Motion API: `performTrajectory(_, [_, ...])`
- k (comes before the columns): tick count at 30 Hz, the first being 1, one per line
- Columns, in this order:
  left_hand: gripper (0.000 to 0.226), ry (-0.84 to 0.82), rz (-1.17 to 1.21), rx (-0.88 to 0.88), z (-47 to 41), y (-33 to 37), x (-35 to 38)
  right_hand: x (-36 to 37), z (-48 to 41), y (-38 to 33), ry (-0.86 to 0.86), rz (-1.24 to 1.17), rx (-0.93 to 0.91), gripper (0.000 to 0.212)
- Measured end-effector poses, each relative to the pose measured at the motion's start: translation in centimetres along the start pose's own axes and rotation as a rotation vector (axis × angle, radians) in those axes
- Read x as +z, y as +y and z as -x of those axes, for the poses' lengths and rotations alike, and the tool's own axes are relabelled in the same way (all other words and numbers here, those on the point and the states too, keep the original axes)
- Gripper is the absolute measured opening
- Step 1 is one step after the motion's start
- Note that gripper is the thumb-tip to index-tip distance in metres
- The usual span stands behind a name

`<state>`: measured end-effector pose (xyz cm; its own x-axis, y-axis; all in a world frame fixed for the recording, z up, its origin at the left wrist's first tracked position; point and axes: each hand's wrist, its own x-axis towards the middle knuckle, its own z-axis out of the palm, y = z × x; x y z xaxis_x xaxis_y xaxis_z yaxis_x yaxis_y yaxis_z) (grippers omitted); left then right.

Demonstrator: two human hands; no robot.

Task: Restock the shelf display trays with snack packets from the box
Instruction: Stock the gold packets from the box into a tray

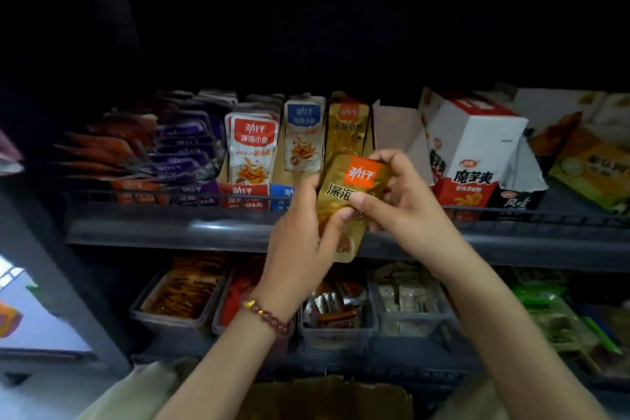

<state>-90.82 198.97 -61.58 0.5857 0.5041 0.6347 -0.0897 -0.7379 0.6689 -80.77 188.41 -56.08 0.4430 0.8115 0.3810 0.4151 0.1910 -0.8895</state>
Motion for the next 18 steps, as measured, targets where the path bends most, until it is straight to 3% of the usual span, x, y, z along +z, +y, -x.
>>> performTrajectory(4, [0.049, 0.143, -0.224, 0.130, -1.9, -1.9, 0.1, -0.9, -2.7, 0.0, 0.293, 0.052, -0.224, 0.036])
performTrajectory(7, [0.046, 0.089, -0.466, 0.186, -2.7, -4.1, -0.1, -2.0, -5.7, 0.7, 0.436, 0.150, -0.342, 0.035])
performTrajectory(10, [0.032, -0.016, -0.645, 0.324, -3.2, -5.5, 0.2, -2.4, -8.8, 1.6, 0.405, 0.227, -0.325, 0.035])
performTrajectory(16, [0.025, -0.037, -0.660, 0.377, -3.7, -6.5, 0.4, -3.5, -12.6, 3.5, 0.195, 0.599, -0.103, 0.035])
performTrajectory(18, [0.025, -0.036, -0.658, 0.384, -3.9, -6.8, 0.4, -3.5, -13.0, 4.1, 0.205, 0.702, -0.064, 0.039])
